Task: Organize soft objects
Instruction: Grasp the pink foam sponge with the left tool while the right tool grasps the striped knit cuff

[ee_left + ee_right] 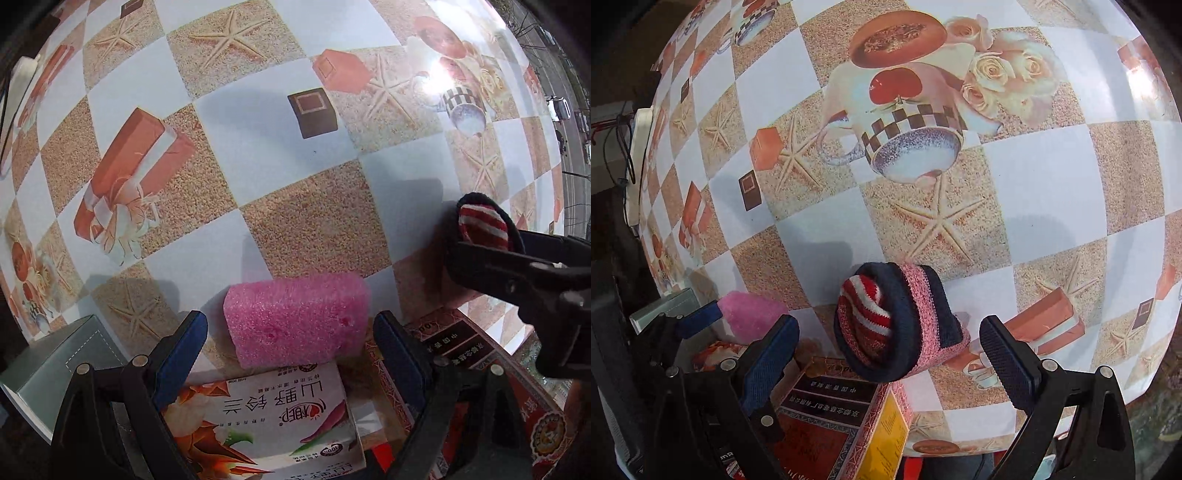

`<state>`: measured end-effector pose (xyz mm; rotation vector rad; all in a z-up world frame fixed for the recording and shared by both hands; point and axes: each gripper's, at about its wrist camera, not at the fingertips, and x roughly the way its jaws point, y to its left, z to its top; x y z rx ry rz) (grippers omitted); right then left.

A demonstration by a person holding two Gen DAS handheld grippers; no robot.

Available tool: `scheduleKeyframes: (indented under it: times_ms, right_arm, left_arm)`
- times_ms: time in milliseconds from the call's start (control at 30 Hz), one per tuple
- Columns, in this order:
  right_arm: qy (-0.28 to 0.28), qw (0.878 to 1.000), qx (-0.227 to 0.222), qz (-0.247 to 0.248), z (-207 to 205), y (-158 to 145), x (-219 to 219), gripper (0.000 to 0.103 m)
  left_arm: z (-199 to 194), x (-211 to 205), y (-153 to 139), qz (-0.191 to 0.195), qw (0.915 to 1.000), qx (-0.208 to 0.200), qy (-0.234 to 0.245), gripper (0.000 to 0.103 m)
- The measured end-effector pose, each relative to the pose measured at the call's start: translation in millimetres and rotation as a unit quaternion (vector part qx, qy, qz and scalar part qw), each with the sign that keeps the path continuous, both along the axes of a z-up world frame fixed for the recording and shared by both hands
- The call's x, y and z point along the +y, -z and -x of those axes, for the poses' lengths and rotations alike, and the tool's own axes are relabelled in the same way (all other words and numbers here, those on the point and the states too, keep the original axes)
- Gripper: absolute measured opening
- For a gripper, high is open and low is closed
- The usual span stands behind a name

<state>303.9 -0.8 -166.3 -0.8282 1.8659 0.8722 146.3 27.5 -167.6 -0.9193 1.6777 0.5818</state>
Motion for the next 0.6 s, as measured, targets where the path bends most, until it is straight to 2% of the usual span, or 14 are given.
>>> scheduleKeyframes:
  times_ms: [167, 267, 333, 367, 400, 433, 600]
  right_arm:
    - [-0.007, 1.000, -0.001, 0.008, 2.8, 8.2, -2.6, 0.099]
    - [-0.019, 1.000, -0.007, 0.004, 6.3, 6.4, -4.5, 0.091]
    - [-0.030, 0.999, -0.021, 0.000, 13.4, 2.7, -4.0, 0.072]
    - [-0.035, 0.999, -0.025, -0.006, 14.2, -0.2, -4.4, 0.066]
    - [-0.038, 0.999, -0.025, -0.012, 17.3, -2.4, -6.7, 0.052]
    - [-0.035, 0.999, -0.023, -0.014, 17.9, -3.9, -8.0, 0.046]
    - [-0.005, 0.999, -0.023, -0.034, 9.7, -14.8, -19.8, 0.043]
  left_arm:
    - [-7.9, -5.5, 10.9, -0.005, 0.9997, 0.016, 0.019, 0.093]
    - [-8.0, -6.0, 17.7, -0.006, 0.9995, 0.027, 0.017, 0.091]
    - [-8.7, -4.8, 18.0, -0.012, 0.9993, 0.026, 0.022, 0.088]
    - [-9.0, -5.2, 16.7, -0.017, 0.9992, 0.025, 0.026, 0.083]
    - [-11.0, -3.0, 14.2, -0.022, 0.9990, 0.024, 0.032, 0.081]
    - [-11.2, -3.4, 11.9, -0.026, 0.9988, 0.020, 0.036, 0.076]
    - [-6.4, 1.4, -3.0, -0.052, 0.9982, 0.000, 0.027, 0.075]
